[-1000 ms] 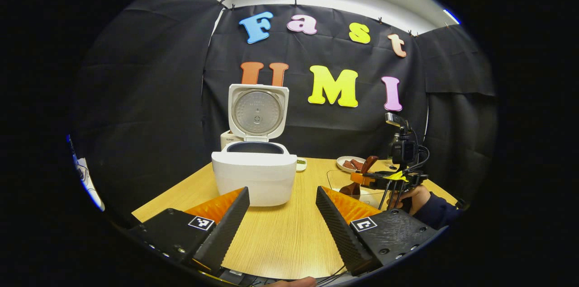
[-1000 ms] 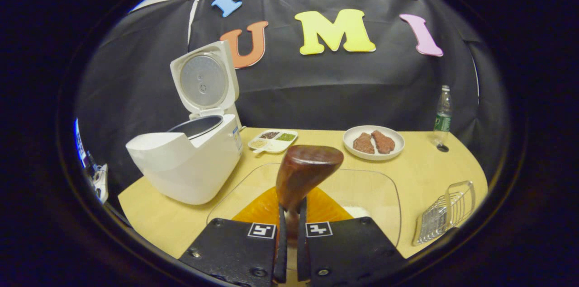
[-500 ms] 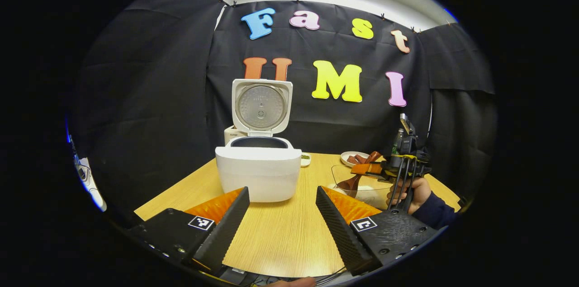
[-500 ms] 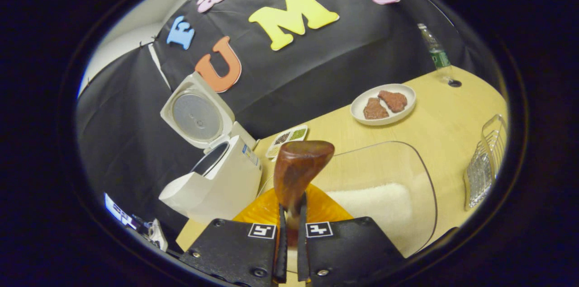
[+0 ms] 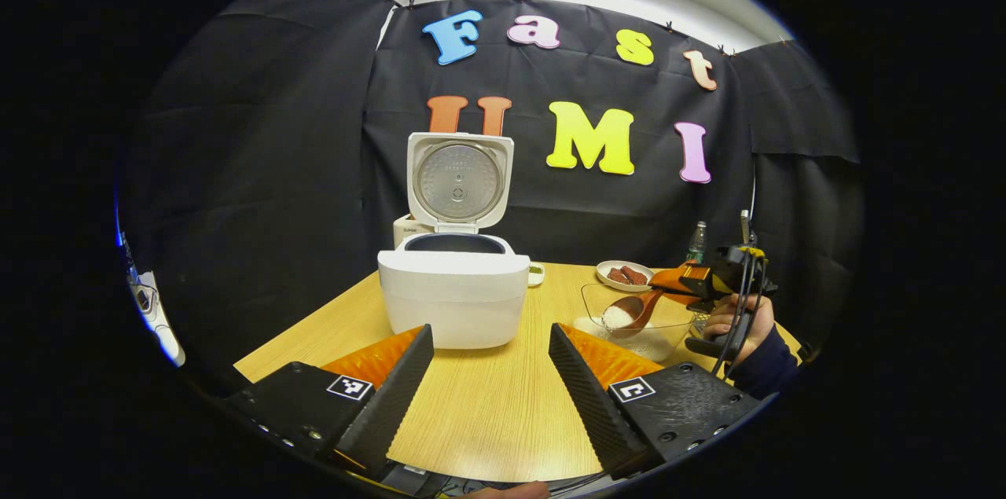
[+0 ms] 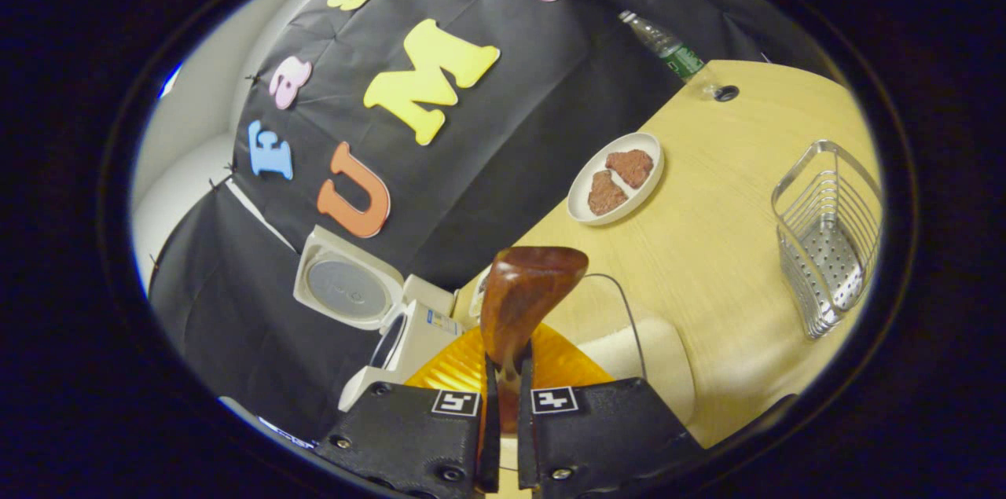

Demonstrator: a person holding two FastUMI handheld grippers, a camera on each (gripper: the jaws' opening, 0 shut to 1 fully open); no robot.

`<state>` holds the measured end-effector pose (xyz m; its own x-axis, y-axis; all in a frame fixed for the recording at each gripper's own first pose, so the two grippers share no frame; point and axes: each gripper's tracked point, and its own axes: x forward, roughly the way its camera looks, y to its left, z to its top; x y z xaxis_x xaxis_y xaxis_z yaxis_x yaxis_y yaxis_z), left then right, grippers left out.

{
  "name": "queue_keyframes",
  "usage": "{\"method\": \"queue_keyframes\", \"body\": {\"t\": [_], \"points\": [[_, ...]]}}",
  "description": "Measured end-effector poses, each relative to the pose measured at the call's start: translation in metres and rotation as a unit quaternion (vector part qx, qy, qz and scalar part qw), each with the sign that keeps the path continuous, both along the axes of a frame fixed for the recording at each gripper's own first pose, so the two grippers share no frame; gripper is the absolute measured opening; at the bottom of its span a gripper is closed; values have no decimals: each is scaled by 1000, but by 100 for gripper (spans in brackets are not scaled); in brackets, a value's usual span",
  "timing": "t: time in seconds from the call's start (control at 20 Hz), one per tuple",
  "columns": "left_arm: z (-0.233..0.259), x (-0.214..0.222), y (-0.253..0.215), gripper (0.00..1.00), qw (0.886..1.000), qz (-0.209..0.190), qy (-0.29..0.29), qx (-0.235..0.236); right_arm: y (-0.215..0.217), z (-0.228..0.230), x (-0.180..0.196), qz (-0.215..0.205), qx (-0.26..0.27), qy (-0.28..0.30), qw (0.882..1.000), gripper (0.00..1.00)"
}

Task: Close the left gripper, press the button to open the rice cooker; take a wooden spoon from the chopstick holder with the right hand, scoop a spoonful of rice and pour it into the rice cooker, then put the wooden spoon back into the chopstick holder.

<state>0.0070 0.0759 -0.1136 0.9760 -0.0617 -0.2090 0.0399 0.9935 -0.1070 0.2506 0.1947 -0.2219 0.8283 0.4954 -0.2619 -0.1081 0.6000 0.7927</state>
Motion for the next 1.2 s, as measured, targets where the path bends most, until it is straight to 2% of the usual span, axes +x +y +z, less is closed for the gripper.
{"method": "queue_keyframes", "body": {"t": [0.2,0.5,0.75,0.8,1.0,1.2], "points": [[-1,0,2,94,1000,3,4,-4,-18,35,-2,-25,89,-4,996,11],[17,3,1,94,1000,-6,-8,-12,-41,126,-9,-36,211,-76,974,10],[31,4,0,94,1000,-10,-23,-8,-50,139,8,-58,306,-27,950,10],[33,2,0,94,1000,-12,-25,-5,-44,143,13,-58,315,-17,947,10],[38,0,1,94,999,-17,-36,4,-8,144,21,-48,259,-20,964,10],[33,-5,12,94,999,-24,-37,11,48,160,36,-15,220,-30,975,10]]}}
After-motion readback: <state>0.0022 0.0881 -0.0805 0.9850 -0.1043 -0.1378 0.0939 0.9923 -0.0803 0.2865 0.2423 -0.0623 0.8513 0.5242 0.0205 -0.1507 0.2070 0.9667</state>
